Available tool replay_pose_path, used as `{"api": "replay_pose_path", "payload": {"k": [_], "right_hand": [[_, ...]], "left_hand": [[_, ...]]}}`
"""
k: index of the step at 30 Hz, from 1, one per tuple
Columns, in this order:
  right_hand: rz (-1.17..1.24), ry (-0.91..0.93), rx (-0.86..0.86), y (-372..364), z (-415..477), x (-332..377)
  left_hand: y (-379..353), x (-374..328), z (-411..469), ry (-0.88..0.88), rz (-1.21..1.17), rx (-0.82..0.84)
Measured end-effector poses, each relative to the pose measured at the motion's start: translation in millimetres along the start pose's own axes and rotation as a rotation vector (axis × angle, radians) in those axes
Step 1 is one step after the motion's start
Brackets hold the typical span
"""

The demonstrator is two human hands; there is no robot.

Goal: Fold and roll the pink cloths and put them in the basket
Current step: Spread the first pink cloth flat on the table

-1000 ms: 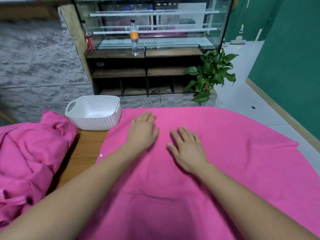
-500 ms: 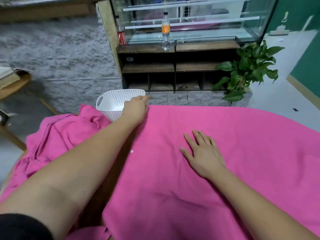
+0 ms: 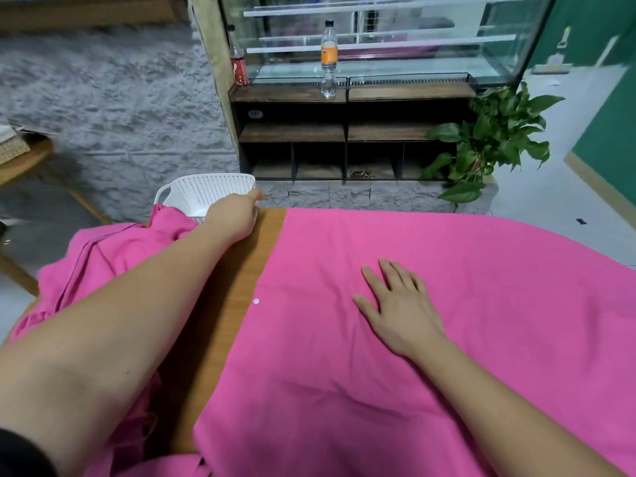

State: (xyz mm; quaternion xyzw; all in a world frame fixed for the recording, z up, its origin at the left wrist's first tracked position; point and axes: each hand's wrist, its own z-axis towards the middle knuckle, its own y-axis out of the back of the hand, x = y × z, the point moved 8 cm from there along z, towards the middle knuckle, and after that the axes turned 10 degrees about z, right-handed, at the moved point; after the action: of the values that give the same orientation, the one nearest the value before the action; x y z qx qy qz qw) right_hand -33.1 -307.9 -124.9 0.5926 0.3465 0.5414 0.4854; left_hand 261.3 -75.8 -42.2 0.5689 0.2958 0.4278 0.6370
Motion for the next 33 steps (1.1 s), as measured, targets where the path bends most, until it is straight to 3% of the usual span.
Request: {"api": "replay_pose_path", "payload": {"k": [5, 10, 14, 17, 23, 33], "right_hand": [[-0.007, -0.002, 0.005, 1, 0, 1], [0.007, -0.004, 0.002, 2, -1, 2], [-0.004, -0.006, 0.015, 1, -1, 0], [-0.001, -0.002, 0.014, 2, -2, 0], [-0.014, 0.005, 0.008, 1, -2, 0], [0.021, 0.064, 0.036, 0, 3, 8]], "left_hand": [[12, -1, -6, -0.002, 0.024, -0.028], [36, -13, -18, 0.15, 0.089, -0.1], [56, -66, -19, -0.054, 0.02, -0.26], [29, -108, -12, -0.145, -0.128, -0.094], [-46, -141, -13, -0.112, -0.237, 0.192], [-78, -95, -26, -0.055, -0.101, 0.172]]}}
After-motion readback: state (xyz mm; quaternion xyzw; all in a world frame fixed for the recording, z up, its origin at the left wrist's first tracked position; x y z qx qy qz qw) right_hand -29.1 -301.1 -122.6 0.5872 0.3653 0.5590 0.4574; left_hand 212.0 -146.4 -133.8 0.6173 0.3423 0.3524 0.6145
